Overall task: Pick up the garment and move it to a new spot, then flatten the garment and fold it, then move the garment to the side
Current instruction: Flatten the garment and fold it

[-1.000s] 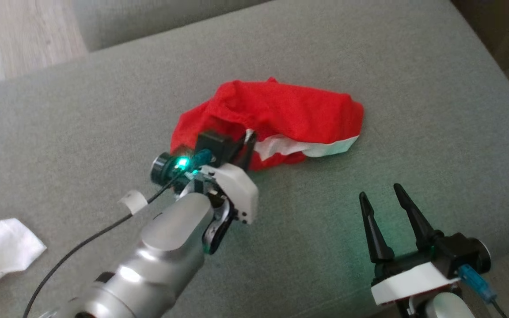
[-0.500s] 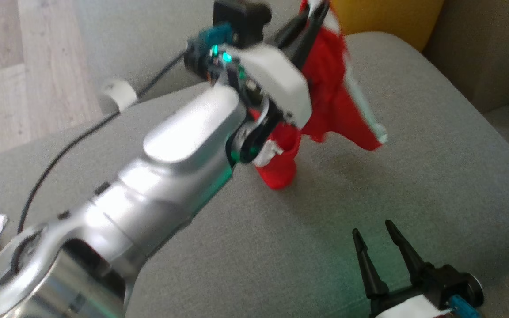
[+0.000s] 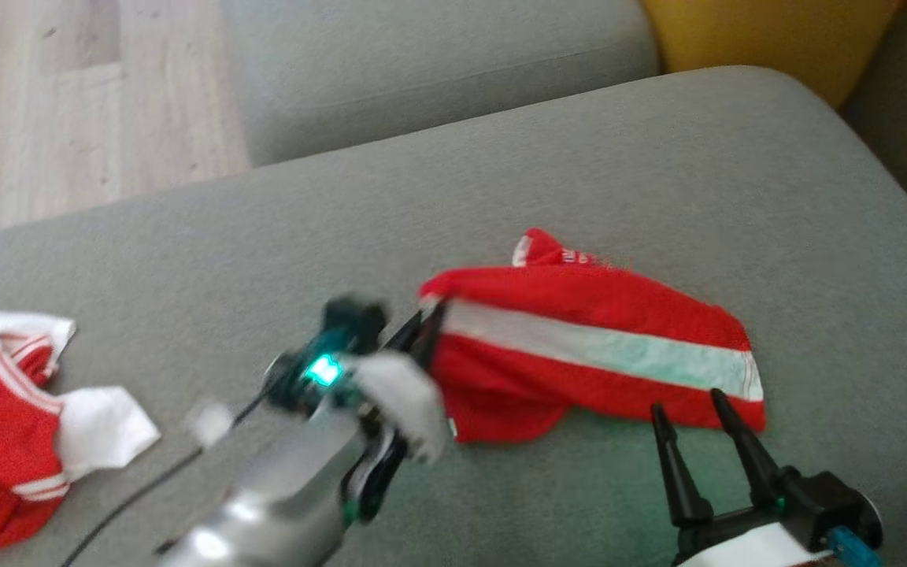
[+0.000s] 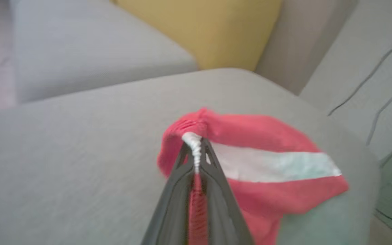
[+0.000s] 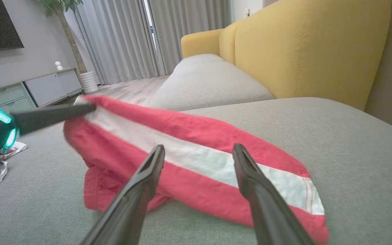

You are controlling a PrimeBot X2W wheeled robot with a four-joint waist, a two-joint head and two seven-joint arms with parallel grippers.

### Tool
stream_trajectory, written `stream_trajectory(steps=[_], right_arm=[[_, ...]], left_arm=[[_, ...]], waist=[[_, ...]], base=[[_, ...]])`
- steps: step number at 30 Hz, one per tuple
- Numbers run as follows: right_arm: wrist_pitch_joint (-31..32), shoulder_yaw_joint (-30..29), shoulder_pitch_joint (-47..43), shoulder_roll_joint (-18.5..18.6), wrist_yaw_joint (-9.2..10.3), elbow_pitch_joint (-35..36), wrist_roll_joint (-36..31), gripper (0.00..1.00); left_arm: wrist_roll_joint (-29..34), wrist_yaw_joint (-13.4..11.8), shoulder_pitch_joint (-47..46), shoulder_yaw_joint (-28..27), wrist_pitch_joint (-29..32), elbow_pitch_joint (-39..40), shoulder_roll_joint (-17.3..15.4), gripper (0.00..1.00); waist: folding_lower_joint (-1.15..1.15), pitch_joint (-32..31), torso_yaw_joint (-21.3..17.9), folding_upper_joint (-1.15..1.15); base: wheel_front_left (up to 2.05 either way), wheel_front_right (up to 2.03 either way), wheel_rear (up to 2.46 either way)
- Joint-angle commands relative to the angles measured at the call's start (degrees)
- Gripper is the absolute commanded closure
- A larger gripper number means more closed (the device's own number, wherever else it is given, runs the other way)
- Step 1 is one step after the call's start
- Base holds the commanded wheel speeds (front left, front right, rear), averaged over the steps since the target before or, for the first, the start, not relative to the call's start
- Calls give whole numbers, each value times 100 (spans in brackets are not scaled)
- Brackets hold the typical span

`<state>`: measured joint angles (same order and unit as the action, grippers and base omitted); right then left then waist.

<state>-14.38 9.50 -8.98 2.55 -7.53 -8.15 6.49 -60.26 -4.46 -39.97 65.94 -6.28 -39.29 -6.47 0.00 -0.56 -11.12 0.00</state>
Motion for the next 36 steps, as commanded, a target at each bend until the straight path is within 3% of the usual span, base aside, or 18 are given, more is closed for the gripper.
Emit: stream_trajectory(steps=[1,7,16,25,34,35,36], right_arm=[[-62,67,78,32,4,168,75,0],[-62,-348,141,32,4,-168,306,0],[-62,-692,631,32,4,-1003,547,0],[-62,-672,1331,32,4,-1988,656,0],[-62,-580,1528,61,4,-2265,607,0],[-62,-576,1527,62,4,-2263,604,5],[-62,-570,1525,62,4,-2267,606,19]], left_arm=[[-24,-93,-183,-166,-223,103,-194,100],[-50,-358,542,-472,-765,326,-597,100],[530,-644,1161,-1155,-869,1110,-938,100],[999,-658,1497,-1431,-871,1320,-935,100],[1122,-565,1503,-1490,-871,1233,-818,100],[1129,-554,1508,-1496,-871,1221,-807,100],[1137,-545,1513,-1501,-871,1208,-795,100]], waist=[[0,157,170,0],[0,379,454,0],[0,650,696,0],[0,714,789,0],[0,729,895,0],[0,729,900,0],[0,730,904,0]], base=[[0,0,0],[0,0,0],[0,0,0],[0,0,0],[0,0,0],[0,0,0],[0,0,0]])
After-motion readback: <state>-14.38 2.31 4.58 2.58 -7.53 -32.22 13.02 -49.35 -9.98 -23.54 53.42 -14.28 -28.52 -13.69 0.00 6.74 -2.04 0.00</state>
